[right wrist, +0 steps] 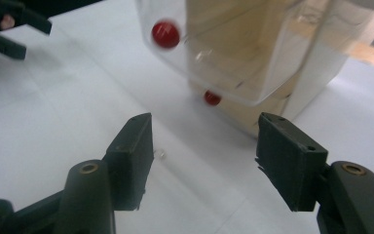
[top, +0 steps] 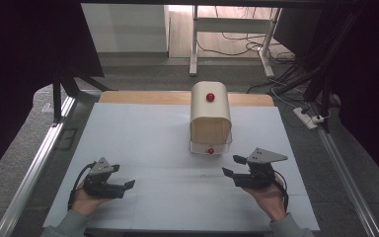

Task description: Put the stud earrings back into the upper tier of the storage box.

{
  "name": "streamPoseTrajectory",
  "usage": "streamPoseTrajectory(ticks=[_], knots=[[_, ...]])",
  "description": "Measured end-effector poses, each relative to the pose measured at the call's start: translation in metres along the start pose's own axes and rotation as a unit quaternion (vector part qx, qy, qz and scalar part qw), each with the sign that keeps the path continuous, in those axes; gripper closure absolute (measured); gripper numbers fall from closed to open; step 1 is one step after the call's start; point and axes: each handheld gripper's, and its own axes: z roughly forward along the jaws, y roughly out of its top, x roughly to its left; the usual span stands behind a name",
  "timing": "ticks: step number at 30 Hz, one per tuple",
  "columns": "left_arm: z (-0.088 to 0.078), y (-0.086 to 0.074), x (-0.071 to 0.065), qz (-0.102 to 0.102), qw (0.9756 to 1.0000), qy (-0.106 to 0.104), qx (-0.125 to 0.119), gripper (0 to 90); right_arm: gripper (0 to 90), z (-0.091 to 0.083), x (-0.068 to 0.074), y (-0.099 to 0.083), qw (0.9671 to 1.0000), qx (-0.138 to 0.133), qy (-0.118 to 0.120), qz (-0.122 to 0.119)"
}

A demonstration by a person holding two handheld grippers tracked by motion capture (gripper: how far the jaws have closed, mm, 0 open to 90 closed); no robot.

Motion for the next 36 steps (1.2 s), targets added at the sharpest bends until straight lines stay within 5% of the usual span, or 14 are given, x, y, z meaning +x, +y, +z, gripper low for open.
streamPoseTrajectory(ticks=[10,27,36], knots=[[0.002,0.0,0.0,0.001,1.0,-0.001,0.003,14.3,37.5,0.032,0.015,-0.017,0.9984,0.048,0.01,-0.028],[0.003,-0.001,0.001,0.0,1.0,0.0,0.007,13.6,42.8,0.075,0.016,-0.025,0.9967,0.08,-0.012,0.002],[0.003,-0.001,0.001,0.004,0.9999,0.007,0.01,13.6,50.4,0.091,0.026,-0.024,0.9951,0.094,-0.024,-0.015]])
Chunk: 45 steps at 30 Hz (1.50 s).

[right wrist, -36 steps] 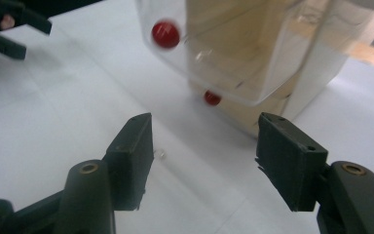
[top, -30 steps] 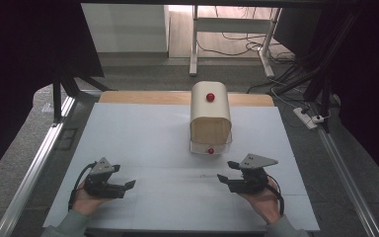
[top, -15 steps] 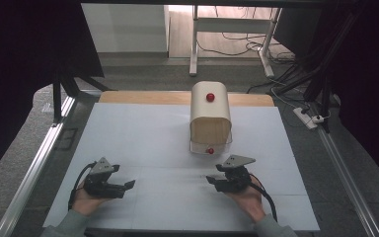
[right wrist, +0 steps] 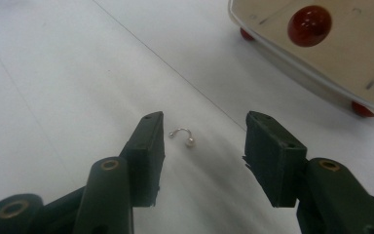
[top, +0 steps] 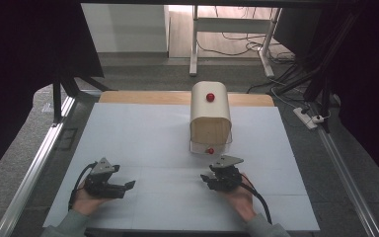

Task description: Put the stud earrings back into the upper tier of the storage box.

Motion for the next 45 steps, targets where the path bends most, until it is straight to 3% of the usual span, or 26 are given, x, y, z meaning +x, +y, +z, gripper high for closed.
streamPoseTrajectory(ticks=[16,24,31,45], knots=[[0.0,-0.001,0.0,0.002,1.0,-0.002,0.0,13.5,66.4,0.015,0.003,0.003,0.9999,0.01,-0.006,-0.002],[0.0,-0.001,-0.001,0.003,1.0,-0.001,-0.001,13.5,85.6,0.015,0.003,0.003,0.9999,0.011,0.005,-0.008],[-0.002,-0.001,-0.001,0.003,1.0,0.001,-0.006,13.7,86.1,0.011,0.0,0.004,0.9999,0.002,0.015,0.001],[-0.004,-0.001,0.0,-0.001,1.0,-0.001,-0.009,13.8,86.2,-0.025,-0.003,0.007,0.998,-0.053,0.035,-0.001]])
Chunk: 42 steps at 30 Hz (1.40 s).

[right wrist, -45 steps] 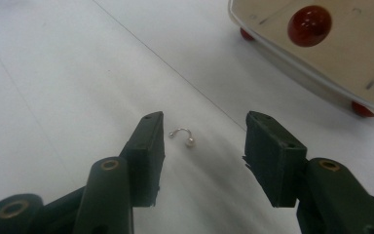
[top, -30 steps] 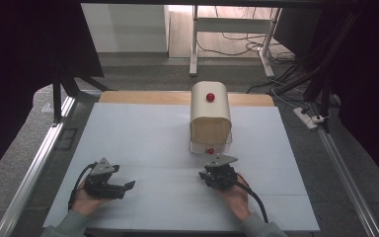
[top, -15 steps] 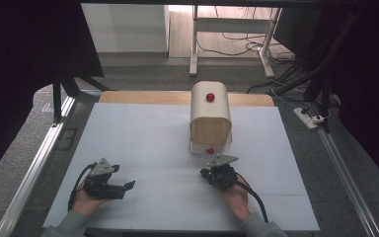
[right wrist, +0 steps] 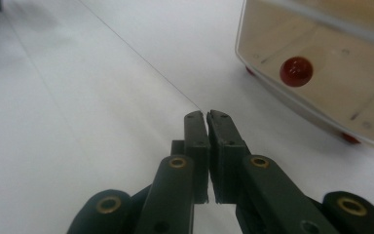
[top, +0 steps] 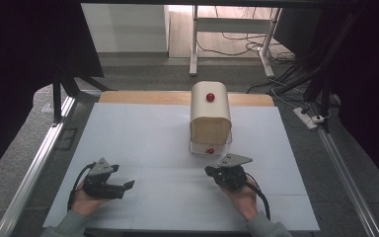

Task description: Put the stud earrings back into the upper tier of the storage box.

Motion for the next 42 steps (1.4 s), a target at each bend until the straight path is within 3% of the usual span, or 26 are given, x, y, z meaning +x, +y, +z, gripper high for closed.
streamPoseTrajectory(ticks=[7,17,31,34,42], knots=[[-0.001,0.0,0.0,-0.001,1.0,0.0,-0.001,13.8,86.2,-0.024,-0.002,0.003,0.9994,-0.034,0.004,-0.001],[-0.002,0.0,0.002,-0.005,1.0,0.002,-0.007,14.3,86.1,-0.039,-0.007,0.006,0.9984,-0.056,0.011,-0.002],[-0.004,0.0,0.003,-0.009,0.9999,0.0,-0.011,14.3,86.2,-0.07,-0.007,0.025,0.995,-0.098,0.014,-0.011],[-0.004,0.0,0.003,-0.009,0.9999,-0.001,-0.011,14.3,86.1,-0.074,-0.007,0.029,0.994,-0.106,0.026,-0.006],[-0.005,0.001,0.003,-0.011,0.9999,-0.002,-0.013,14.8,86.2,-0.091,-0.007,0.048,0.9916,-0.127,0.021,-0.016]])
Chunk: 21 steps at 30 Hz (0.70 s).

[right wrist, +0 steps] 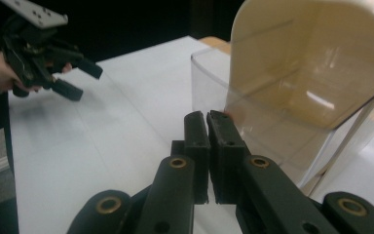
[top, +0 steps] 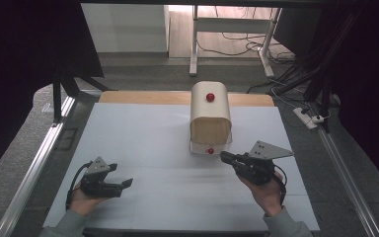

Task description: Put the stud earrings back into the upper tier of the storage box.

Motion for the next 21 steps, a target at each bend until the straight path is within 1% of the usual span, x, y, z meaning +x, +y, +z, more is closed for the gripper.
streamPoseTrajectory(ticks=[1,2,3,4,6,10,14,20,21], knots=[[0.0,0.0,0.0,0.0,1.0,0.0,0.001,14.8,86.2,0.0,0.0,0.0,1.0,0.0,0.0,0.0],[0.0,0.0,0.0,0.0,1.0,0.001,0.001,14.8,86.2,-0.001,-0.001,0.003,1.0,-0.006,0.001,-0.001],[0.0,0.0,0.0,0.0,1.0,0.001,0.0,14.8,86.2,-0.006,-0.004,0.014,0.9999,-0.013,0.001,-0.004],[-0.001,0.0,0.0,0.0,1.0,0.001,0.0,14.8,86.2,-0.006,-0.004,0.014,0.9999,-0.013,0.001,-0.004],[-0.001,0.0,0.0,0.0,1.0,0.002,0.0,14.8,86.2,-0.009,-0.007,0.023,0.9998,-0.018,-0.005,-0.006],[0.0,0.0,0.0,0.001,1.0,0.002,0.001,14.7,86.2,-0.01,-0.018,0.042,0.9995,-0.028,-0.016,0.006],[0.0,0.0,0.001,0.001,1.0,0.003,0.001,14.3,86.2,-0.001,-0.031,0.055,0.9991,-0.023,-0.019,0.029],[0.0,-0.001,0.001,0.0,1.0,0.004,0.002,14.2,86.2,0.02,-0.04,0.065,0.9992,0.003,-0.027,0.031],[0.0,-0.001,0.001,0.001,1.0,0.004,0.003,14.2,86.2,0.027,-0.042,0.067,0.9991,0.013,-0.032,0.025]])
